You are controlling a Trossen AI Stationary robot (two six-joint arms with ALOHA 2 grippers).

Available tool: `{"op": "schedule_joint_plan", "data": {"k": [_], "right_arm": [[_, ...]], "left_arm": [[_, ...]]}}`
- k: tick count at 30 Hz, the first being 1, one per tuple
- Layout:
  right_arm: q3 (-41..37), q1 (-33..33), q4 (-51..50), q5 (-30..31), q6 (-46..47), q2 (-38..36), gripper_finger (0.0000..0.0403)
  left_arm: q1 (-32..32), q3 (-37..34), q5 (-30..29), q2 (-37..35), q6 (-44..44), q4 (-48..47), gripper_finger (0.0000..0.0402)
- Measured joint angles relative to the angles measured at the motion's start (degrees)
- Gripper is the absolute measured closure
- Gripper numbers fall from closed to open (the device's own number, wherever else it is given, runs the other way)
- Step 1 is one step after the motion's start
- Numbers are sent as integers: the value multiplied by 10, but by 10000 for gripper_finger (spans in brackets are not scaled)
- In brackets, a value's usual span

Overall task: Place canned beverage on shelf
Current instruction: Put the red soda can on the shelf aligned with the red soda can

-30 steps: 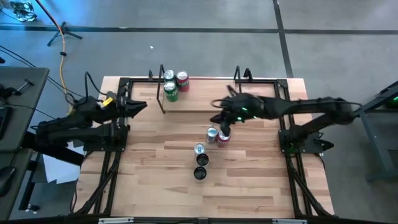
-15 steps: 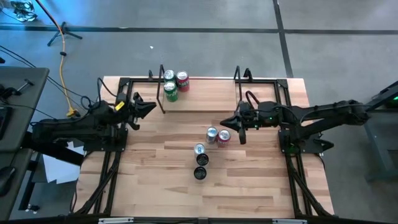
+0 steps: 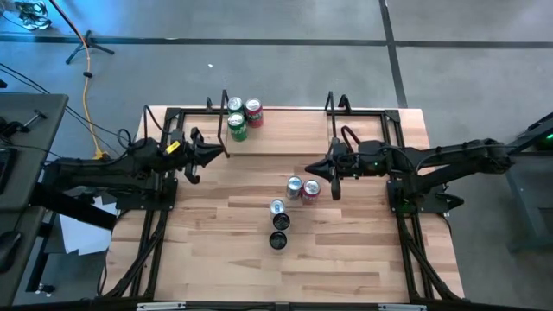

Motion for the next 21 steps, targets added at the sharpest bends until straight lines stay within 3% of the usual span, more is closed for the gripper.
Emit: {"op": "schedule_joint_plan", "data": {"k": [16,21], "right_arm": [[0,0,4,2,15,0,402],[0,0,4,43,38,0,402]], "left_arm": [[-2,0,28,-1,36,0,401],[-2,0,30,-1,37,-1,401]]}}
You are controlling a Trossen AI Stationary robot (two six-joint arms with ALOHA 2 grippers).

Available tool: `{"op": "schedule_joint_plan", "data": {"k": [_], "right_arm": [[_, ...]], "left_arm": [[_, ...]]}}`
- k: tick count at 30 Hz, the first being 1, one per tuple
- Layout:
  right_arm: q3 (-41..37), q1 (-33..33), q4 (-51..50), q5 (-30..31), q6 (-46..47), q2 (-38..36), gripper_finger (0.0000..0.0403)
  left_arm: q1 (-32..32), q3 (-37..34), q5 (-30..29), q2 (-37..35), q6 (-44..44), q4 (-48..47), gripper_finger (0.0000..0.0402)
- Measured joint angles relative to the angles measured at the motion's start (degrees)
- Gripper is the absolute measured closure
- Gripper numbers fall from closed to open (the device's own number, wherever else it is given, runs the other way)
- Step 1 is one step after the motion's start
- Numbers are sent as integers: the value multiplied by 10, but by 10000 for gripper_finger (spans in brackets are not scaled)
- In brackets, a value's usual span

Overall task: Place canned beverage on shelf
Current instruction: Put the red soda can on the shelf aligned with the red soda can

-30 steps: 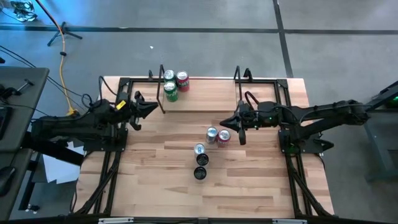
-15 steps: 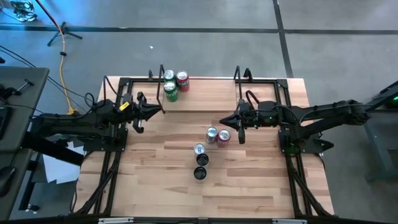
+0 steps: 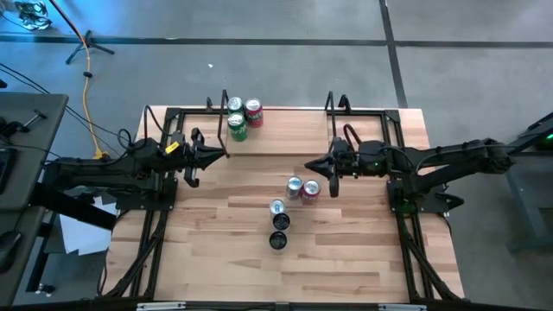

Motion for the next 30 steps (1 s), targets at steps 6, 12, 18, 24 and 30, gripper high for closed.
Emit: {"op": "schedule_joint_plan", "data": {"k": [6,12,18,24,30], "right_arm": [[0,-2,0,18,3,0,402],[0,-1,0,18,3,0,402],[0,-1,0,17,3,0,402],[0,-1,0,17,3,0,402],[0,-1,-1,17,3,0,402]], "left_arm": [[0,0,0,0,8,0,401],[0,0,0,0,-3,2,401],[0,0,1,0,-6,2,401],[0,0,2,0,-6,2,401],[0,0,2,0,-6,2,401]]}}
